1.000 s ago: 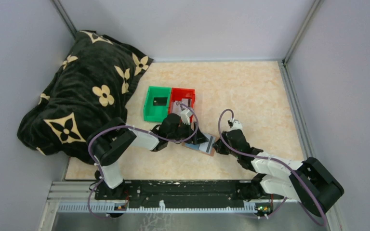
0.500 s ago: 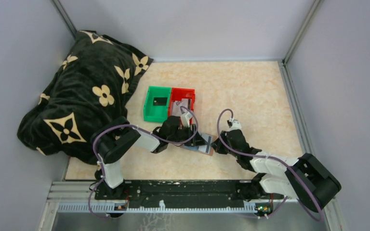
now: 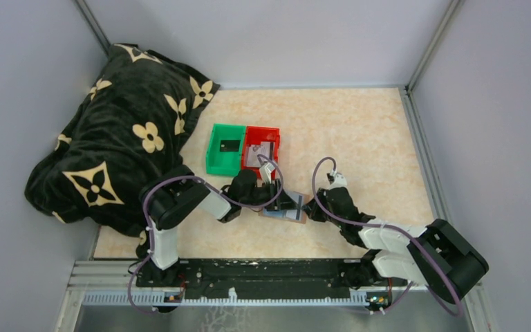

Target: Take the credit cards out of the card holder

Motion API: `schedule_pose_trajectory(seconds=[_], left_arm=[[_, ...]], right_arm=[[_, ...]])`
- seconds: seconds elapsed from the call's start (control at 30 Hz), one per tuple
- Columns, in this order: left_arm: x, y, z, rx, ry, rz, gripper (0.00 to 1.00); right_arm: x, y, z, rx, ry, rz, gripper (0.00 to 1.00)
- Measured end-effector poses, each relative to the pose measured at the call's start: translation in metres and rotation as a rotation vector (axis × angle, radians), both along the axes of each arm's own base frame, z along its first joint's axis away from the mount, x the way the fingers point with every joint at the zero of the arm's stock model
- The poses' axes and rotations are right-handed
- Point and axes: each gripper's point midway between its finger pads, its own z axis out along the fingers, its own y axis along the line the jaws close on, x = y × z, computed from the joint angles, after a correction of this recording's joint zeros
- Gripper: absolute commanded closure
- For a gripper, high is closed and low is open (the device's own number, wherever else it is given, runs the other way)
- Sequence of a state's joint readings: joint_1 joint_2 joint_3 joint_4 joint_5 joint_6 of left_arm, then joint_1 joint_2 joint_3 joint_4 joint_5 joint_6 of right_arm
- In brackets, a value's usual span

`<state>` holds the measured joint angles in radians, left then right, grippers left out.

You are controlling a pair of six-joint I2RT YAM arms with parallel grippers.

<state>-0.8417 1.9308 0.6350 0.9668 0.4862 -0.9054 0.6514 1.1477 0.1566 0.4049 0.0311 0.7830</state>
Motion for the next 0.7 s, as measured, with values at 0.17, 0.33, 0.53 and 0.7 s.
schedule_pose_trajectory(seconds=[0.17,0.33,0.53,0.7], left_arm=[[-0.0029,-0.0012,-0.0034,0.0,0.019,-0.012,0.55],[-0.0052,-0.0055,-0.0064,-0.009,0.04,-0.024,0.55],[-0.0063,-0.0089,-0.0072,-0.04,0.074,-0.024,0.56],[-0.0088,-0.0061,-0.0068,-0.051,0.083,-0.018,0.56]], right_arm=[[0.0008,0.0015,0.0003,0.007,-0.001,0.0,1.0],[0.0008,0.002,-0.0011,0.008,0.002,0.002,1.0],[0.0006,0.002,-0.0016,0.013,0.002,-0.001,1.0],[0.0011,0.0023,-0.0008,0.024,0.007,-0.013,1.0]])
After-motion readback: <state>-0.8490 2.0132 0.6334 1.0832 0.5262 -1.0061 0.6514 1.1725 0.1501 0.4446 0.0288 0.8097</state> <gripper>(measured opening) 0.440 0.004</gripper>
